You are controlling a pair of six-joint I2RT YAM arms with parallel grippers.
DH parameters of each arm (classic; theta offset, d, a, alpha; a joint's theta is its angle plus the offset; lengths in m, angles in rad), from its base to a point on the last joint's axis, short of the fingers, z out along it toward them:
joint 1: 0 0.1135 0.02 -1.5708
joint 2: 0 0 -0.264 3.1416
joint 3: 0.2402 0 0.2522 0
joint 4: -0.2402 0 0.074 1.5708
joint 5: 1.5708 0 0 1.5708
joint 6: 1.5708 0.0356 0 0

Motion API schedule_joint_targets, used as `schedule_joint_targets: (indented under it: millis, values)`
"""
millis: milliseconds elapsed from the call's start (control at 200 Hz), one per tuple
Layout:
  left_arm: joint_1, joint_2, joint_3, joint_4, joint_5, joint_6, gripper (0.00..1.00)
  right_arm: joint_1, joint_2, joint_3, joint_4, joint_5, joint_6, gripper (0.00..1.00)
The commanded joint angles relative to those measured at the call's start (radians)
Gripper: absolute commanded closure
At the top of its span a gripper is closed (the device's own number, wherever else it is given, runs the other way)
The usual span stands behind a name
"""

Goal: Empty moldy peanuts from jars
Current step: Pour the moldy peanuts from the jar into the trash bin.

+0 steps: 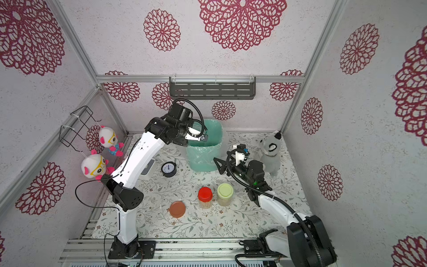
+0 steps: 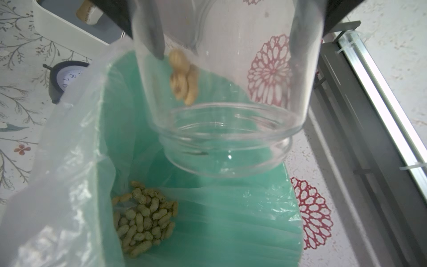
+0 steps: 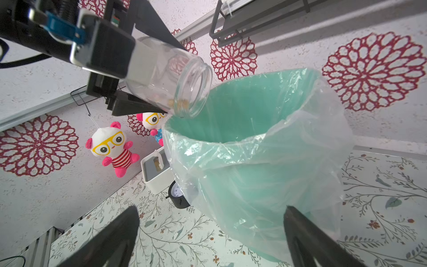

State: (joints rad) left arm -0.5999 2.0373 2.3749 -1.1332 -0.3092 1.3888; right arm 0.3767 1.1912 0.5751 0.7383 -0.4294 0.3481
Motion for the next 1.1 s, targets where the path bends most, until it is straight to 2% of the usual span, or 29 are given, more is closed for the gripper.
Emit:
schedule_joint_targets:
  millis: [0, 325, 485, 751, 866, 886, 1096]
  values:
    - [-0.007, -0.005, -0.005, 0.102, -0.088, 0.114, 1.00, 0.004, -0.025, -0.006, 0.064, 0.002, -0.028, 0.01]
    - [-0.020, -0.011, -0.046, 0.190, -0.168, 0.206, 1.00, 0.004, -0.012, -0.009, 0.080, 0.006, -0.026, 0.01]
    - [-0.011, -0.023, -0.025, 0.187, -0.101, 0.124, 1.00, 0.004, -0.012, -0.009, 0.082, 0.006, -0.020, 0.01]
    - [0.014, -0.040, -0.042, 0.160, -0.053, 0.034, 1.00, 0.004, -0.018, -0.009, 0.078, 0.009, -0.018, 0.01]
    - [0.055, -0.063, -0.083, 0.237, 0.043, -0.090, 1.00, 0.004, -0.023, -0.009, 0.077, 0.012, -0.014, 0.01]
    - [0.066, -0.106, -0.102, 0.267, 0.069, -0.120, 1.00, 0.004, -0.024, -0.009, 0.078, 0.012, -0.014, 0.01]
    - [0.174, -0.307, -0.478, 0.720, 0.312, -0.468, 1.00, 0.003, -0.022, -0.011, 0.091, 0.012, 0.002, 0.01]
